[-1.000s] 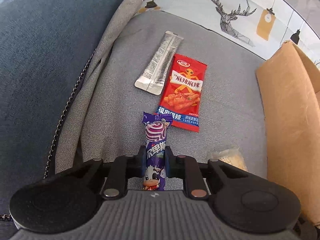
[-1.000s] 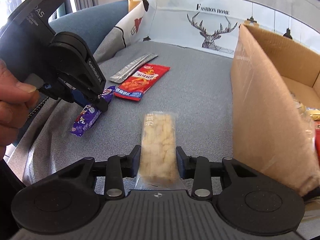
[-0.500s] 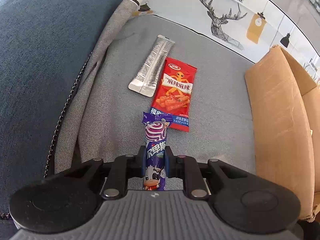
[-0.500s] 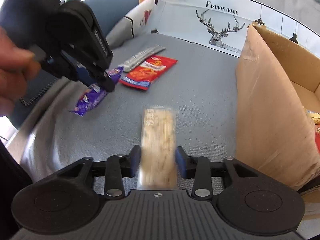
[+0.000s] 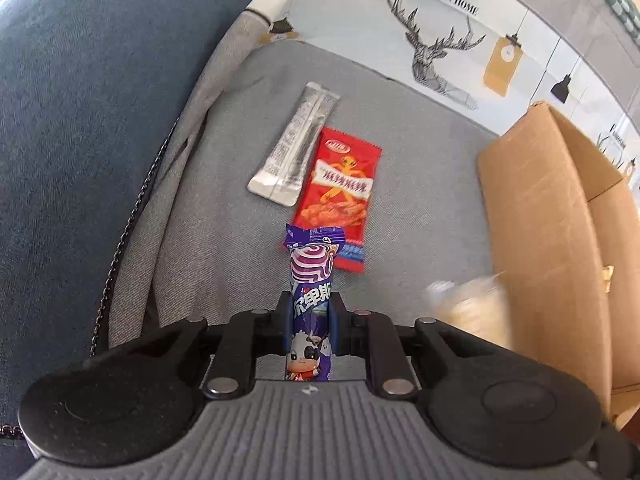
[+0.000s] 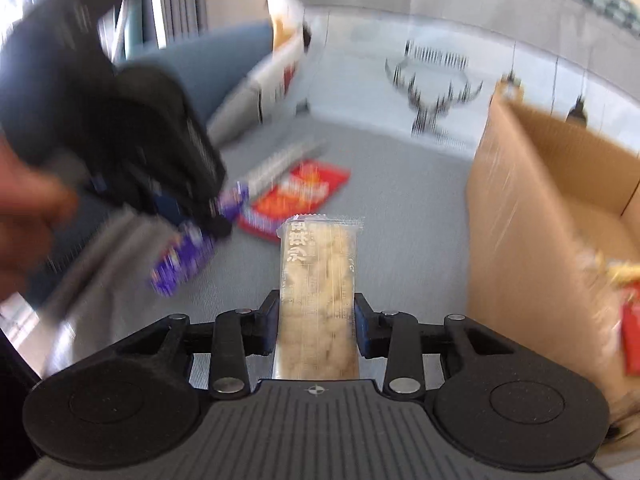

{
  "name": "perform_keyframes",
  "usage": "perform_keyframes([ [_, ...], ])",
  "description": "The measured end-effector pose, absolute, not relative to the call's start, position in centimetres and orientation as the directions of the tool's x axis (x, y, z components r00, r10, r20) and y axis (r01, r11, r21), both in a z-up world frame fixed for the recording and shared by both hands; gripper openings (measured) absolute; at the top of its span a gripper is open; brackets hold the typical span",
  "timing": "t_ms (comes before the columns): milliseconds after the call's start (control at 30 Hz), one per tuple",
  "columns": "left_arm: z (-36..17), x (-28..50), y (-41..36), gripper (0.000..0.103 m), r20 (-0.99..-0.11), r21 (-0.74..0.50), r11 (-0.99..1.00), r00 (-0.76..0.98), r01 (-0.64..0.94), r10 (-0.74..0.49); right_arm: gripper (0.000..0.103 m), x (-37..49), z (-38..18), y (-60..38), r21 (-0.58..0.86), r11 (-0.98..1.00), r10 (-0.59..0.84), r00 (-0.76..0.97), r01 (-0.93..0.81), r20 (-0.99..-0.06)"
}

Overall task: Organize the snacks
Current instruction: 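Carry the lollipop in the left gripper and rice-cracker bar in the right over the box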

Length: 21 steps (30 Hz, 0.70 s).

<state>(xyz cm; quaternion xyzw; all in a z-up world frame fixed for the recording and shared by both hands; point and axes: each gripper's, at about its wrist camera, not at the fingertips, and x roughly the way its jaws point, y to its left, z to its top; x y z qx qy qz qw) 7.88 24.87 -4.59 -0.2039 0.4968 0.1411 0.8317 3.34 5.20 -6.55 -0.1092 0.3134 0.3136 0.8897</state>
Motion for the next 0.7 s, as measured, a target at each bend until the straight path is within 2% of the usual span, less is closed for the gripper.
perform_keyframes([
  [267,-1.7,8.6,22.6,0.018,-0.816,-0.302,0.843,0.578,-0.444,0.012,0.038,4.5,1.9,1.0,0.019,0.808,0.530,0.713,-0.589,-0.459],
  [467,0.7,9.8,18.1,0.018,-0.724,-0.278,0.898,0.689,-0.341,0.038,0.038,7.8,5.8,-5.7,0.007,0.842,0.510,0.791,-0.539,-0.338],
  [600,2.0,10.3,15.3,0.018,-0.663,-0.290,0.920,0.748,-0.265,0.007,0.038,11.4,5.6,-10.5,0.046,0.890,0.445,0.841,-0.454,-0.308],
  [700,2.5,11.0,13.5,0.017,-0.626,-0.316,0.925,0.779,-0.212,-0.036,0.038,12.9,4.2,-13.6,0.102,0.923,0.384,0.860,-0.372,-0.336],
])
